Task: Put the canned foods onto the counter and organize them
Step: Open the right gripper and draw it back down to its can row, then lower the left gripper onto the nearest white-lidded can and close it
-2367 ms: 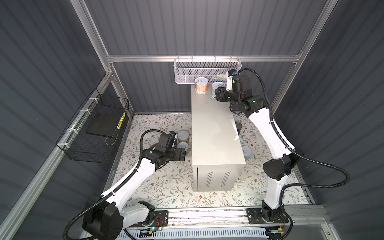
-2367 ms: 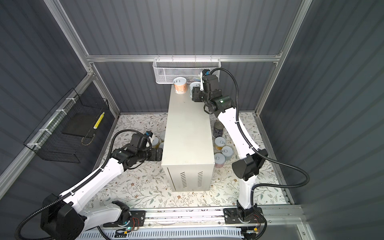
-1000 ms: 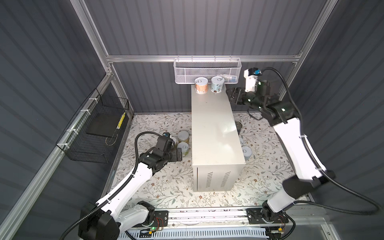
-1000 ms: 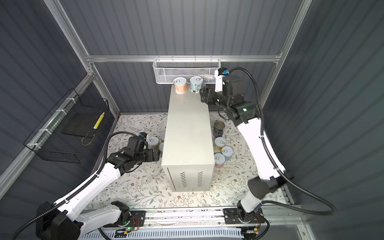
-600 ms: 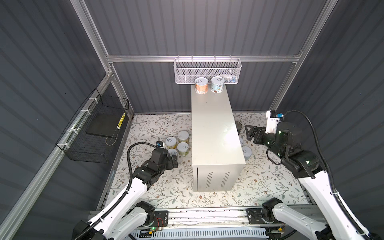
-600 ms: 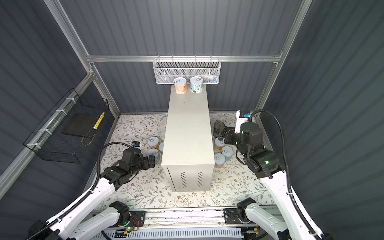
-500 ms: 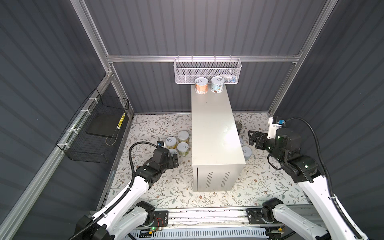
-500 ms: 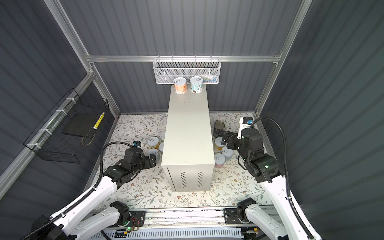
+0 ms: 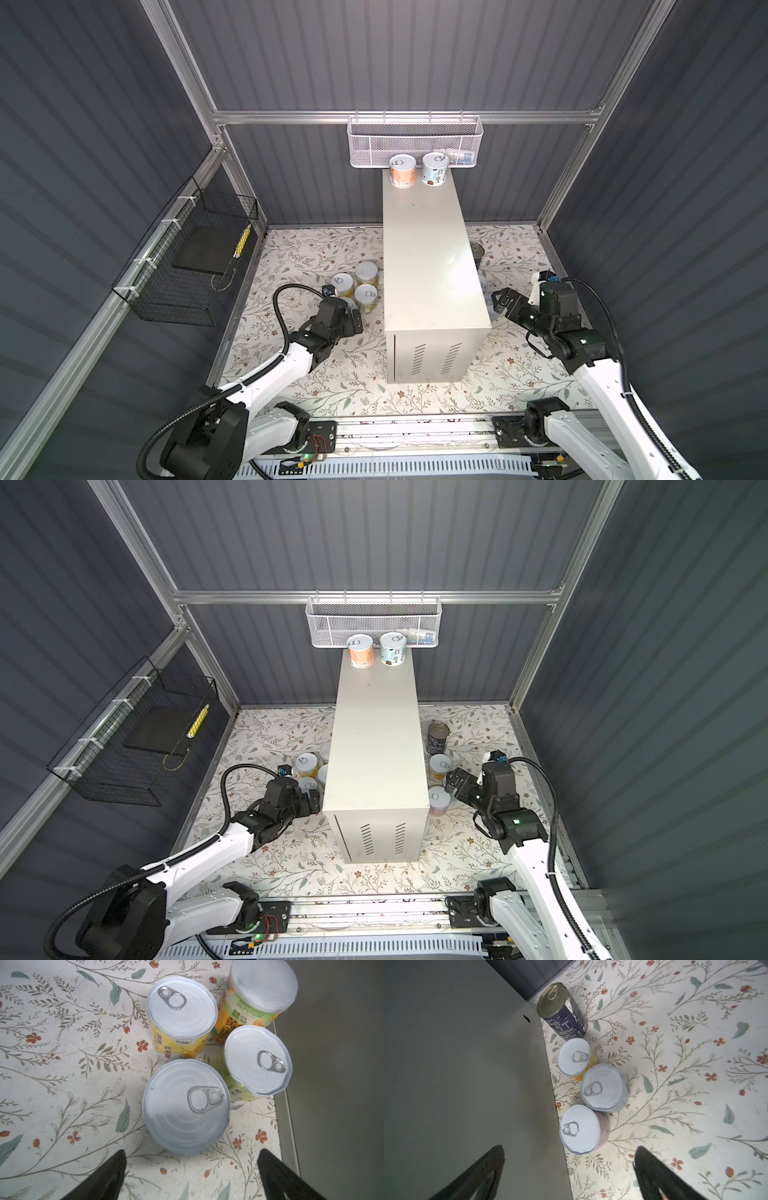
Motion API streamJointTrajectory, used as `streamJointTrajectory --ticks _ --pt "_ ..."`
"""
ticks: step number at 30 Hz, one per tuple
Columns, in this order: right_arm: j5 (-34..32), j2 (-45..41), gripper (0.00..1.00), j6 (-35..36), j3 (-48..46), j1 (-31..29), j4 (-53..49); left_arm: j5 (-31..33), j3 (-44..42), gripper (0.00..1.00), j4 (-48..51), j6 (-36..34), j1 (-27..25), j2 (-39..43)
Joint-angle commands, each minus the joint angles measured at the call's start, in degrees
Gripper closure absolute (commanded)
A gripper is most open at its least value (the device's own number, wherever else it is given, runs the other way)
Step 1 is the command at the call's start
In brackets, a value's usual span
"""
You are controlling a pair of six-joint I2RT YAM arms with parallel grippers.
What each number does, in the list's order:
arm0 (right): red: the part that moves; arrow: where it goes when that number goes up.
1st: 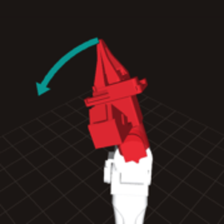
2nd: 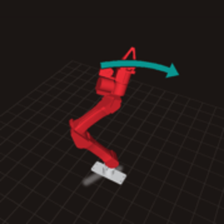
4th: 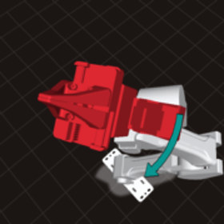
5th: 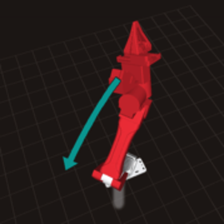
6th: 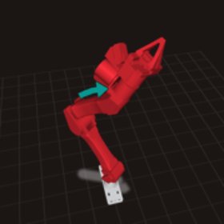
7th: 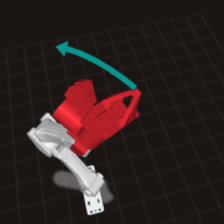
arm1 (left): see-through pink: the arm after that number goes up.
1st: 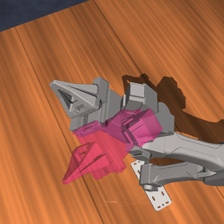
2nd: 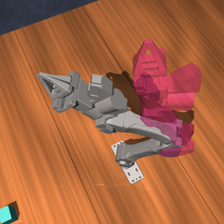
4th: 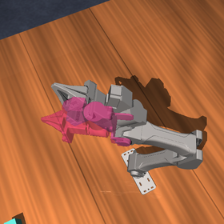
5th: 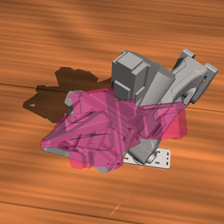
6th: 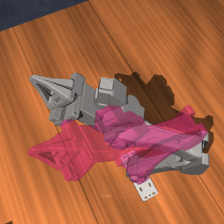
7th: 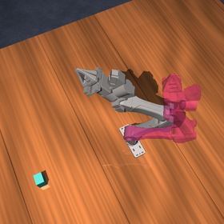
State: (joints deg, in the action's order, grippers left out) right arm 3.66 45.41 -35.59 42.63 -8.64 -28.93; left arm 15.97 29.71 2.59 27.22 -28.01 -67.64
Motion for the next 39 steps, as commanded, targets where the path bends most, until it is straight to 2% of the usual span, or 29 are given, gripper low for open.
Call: streamJointTrajectory --ticks 1,18,30,36,39 --pt "1.82 -0.41 0.02 -0.83 0.31 0.25 2.91 1.61 -0.32 0.01 -4.99 1.53 0.46 -2.88" --pt "-1.06 -1.09 0.03 2.05 -0.33 0.21 3.65 7.20 3.31 0.04 -12.92 4.35 1.11 -18.11" --pt "-0.90 -0.58 0.03 2.89 -1.75 0.17 5.18 10.85 3.67 0.06 -14.70 6.61 1.32 -23.45" --pt "-0.92 -0.93 0.03 2.99 -3.34 0.21 6.34 10.93 3.68 0.13 -15.25 6.68 1.42 -24.36" --pt "-0.43 -0.94 0.04 2.64 -4.02 0.21 8.23 10.92 3.69 0.21 -15.18 6.49 1.41 -24.52"
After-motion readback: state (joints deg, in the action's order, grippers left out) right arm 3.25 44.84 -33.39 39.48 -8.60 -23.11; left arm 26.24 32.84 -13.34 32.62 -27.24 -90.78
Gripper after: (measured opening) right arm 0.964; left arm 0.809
